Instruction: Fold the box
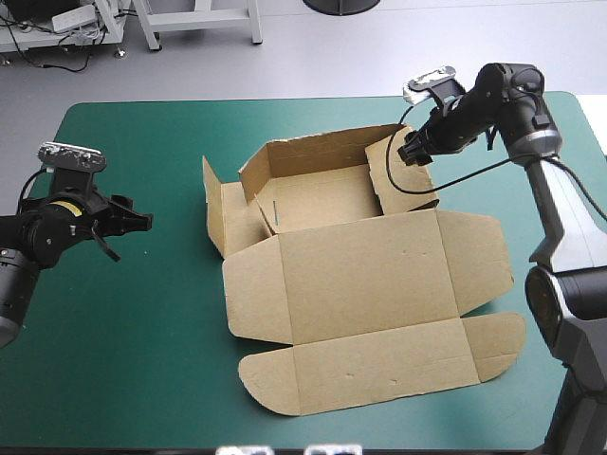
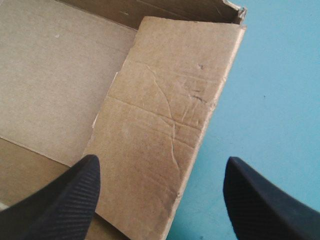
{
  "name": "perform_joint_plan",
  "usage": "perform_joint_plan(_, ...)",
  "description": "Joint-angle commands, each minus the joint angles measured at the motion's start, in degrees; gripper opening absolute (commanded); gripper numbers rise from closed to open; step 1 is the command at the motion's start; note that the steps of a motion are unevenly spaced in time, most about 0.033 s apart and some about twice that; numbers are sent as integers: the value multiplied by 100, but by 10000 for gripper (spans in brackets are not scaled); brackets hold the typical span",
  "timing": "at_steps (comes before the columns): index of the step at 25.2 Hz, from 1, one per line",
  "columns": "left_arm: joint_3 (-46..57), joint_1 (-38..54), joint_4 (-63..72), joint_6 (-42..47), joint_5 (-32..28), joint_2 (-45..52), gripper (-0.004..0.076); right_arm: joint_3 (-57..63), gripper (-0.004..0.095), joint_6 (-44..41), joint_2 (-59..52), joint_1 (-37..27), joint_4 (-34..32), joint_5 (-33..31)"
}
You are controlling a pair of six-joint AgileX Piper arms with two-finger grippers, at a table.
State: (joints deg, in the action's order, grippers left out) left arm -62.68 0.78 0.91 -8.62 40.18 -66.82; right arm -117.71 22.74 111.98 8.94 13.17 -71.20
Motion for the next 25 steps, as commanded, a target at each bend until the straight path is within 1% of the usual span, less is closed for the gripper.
perform_joint_plan(1,-205,12,154,-6,-339,124,371,-123,650,-17,-16,-4,-7,-42)
perform_joint_plan(3,-205,12,176,-37,-339,124,371,-123,649,-88,183,-4,-180,-42)
perform_joint_plan(11,-205,12,193,-37,-339,115,371,-123,638,-388,717,-4,-62,-42)
perform_joint_plan(16,-205,12,193,-37,-339,115,371,-134,546,-396,890,-4,209,-42)
perform_joint_plan(17,-205,12,193,-37,-339,115,371,-134,516,-396,917,-4,217,-42)
perform_joint_plan(18,-205,12,193,-37,-339,115,371,-134,451,-396,963,-4,217,-42)
perform_joint_plan(19,-205,12,196,-37,-329,115,371,-134,420,-396,990,-4,217,-42)
perform_joint_plan(20,-205,12,251,-37,-329,115,371,-134,340,-414,1028,-4,244,-42)
perform_joint_plan(21,-205,12,258,-48,-329,115,371,-134,294,-439,1041,-4,244,-42)
perform_joint_plan(22,-205,12,258,-72,-329,115,371,-134,182,-465,1074,-4,244,-42)
perform_joint_plan(23,-205,12,288,-84,-329,115,371,-134,114,-516,1074,-4,254,-42)
perform_joint_plan(24,-205,12,288,-112,-329,115,371,-134,-16,-527,1074,-4,359,-42)
perform_joint_plan(25,-205,12,301,-112,-339,115,371,-143,-20,-546,1033,-4,470,-42)
